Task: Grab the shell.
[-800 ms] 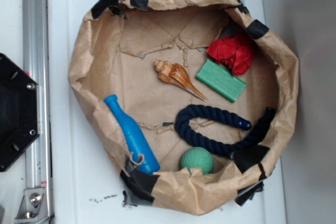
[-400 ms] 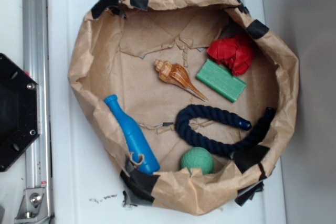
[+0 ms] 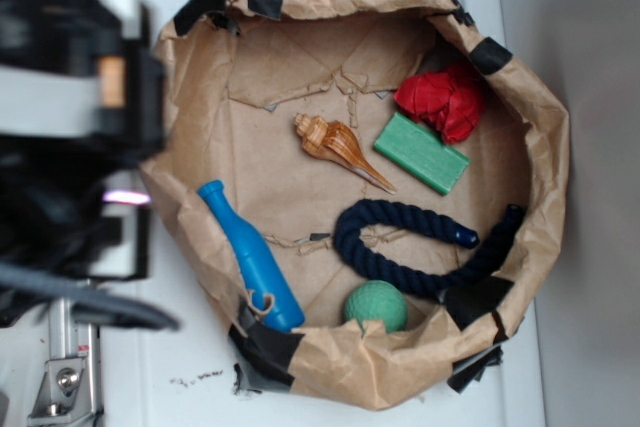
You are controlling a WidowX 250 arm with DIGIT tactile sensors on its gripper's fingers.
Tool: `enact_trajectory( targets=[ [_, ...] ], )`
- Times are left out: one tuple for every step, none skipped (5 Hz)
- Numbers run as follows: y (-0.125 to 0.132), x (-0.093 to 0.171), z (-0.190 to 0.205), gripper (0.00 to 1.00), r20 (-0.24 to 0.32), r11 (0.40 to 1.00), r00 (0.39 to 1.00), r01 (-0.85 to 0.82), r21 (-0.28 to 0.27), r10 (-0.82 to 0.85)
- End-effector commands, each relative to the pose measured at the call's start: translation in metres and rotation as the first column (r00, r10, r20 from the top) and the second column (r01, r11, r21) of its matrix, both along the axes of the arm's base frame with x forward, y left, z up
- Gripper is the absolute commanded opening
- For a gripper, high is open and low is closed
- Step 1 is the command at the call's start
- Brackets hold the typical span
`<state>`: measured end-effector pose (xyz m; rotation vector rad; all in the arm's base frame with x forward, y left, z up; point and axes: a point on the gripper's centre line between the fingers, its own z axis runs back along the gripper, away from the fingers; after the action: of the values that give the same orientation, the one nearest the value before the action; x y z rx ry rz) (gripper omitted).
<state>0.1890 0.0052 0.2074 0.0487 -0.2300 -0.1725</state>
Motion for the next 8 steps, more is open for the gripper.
enact_trajectory(
  targets=[
    [0.026, 0.04, -0.06, 1.0, -0.022, 0.995, 0.996, 0.092, 0.038, -0.091],
    [0.035, 0.046, -0.099, 1.0, -0.041, 0.994, 0.995, 0.096, 0.054, -0.094],
    [0.035, 0.051, -0.125, 1.0, -0.033, 0.991, 0.994, 0.102, 0.09, -0.099],
    [0.038, 0.06, -0.147, 1.0, -0.052, 0.989, 0.994, 0.1, 0.111, -0.095],
    [0.027, 0.07, -0.169, 1.0, -0.085, 0.989, 0.991, 0.112, 0.093, -0.104],
    [0.011, 0.079, -0.175, 1.0, -0.101, 0.987, 0.984, 0.152, 0.045, -0.147],
    [0.007, 0.083, -0.182, 0.63, -0.123, 0.985, 0.979, 0.167, 0.033, -0.162],
    [0.012, 0.084, -0.17, 0.0, -0.102, 0.987, 0.983, 0.157, 0.032, -0.153]
  ],
)
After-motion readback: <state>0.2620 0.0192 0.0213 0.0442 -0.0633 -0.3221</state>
